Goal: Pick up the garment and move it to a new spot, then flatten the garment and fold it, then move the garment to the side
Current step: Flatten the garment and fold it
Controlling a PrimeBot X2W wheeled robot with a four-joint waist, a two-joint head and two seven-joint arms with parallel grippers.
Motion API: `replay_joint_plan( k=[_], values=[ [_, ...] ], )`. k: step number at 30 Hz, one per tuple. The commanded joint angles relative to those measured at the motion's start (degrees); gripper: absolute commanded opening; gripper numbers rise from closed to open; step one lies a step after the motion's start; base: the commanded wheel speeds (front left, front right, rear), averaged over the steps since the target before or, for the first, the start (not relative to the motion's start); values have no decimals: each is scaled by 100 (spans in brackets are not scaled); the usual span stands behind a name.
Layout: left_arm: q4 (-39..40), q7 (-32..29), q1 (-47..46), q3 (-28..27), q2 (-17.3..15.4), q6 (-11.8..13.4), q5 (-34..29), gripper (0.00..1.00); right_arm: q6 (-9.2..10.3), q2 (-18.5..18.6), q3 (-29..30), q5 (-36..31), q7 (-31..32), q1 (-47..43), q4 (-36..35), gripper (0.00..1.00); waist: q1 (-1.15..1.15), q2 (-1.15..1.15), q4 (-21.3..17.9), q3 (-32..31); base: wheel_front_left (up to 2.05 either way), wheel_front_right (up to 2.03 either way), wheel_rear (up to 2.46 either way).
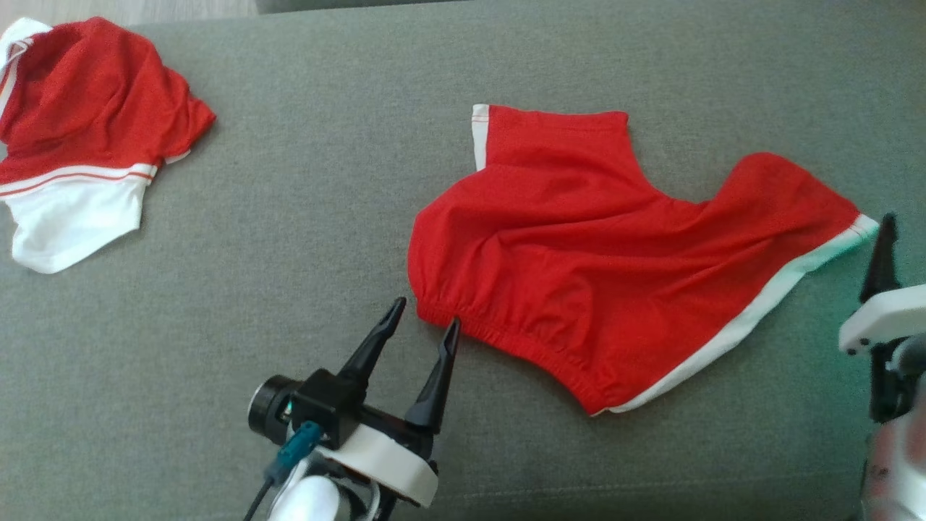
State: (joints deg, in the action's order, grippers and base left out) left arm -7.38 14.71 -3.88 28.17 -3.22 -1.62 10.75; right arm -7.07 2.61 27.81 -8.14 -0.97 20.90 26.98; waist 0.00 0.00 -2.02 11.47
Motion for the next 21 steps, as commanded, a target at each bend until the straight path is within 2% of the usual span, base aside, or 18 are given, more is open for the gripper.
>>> replay_joint_plan(
  k=[1, 10, 14, 18, 21],
  values=[
    [131, 29, -139, -114, 35, -49, 23, 100, -42, 27, -120, 24, -182, 138, -343, 100, 0, 0, -32, -55, 0, 0, 0],
    [-448, 29, -131, 266, 35, -134, 445, 100, -42, 27, -912, 744, -484, -351, -1123, 100, 0, 0, -280, -243, 0, 0, 0],
    [-666, 29, -269, 225, 35, 25, 503, 100, -42, 27, -1249, 956, -487, -494, -1350, 100, 0, 0, -406, -215, 0, 0, 0],
    [-864, 29, -457, -42, 35, 352, 490, 100, -42, 27, -1539, 1133, -469, -665, -1615, 100, 0, 0, -542, -132, 0, 0, 0],
    [-1015, 29, -581, -219, 35, 478, 501, 100, -42, 27, -1643, 1218, -457, -761, -1756, 100, 0, 0, -620, -65, 0, 0, 0]
  ],
)
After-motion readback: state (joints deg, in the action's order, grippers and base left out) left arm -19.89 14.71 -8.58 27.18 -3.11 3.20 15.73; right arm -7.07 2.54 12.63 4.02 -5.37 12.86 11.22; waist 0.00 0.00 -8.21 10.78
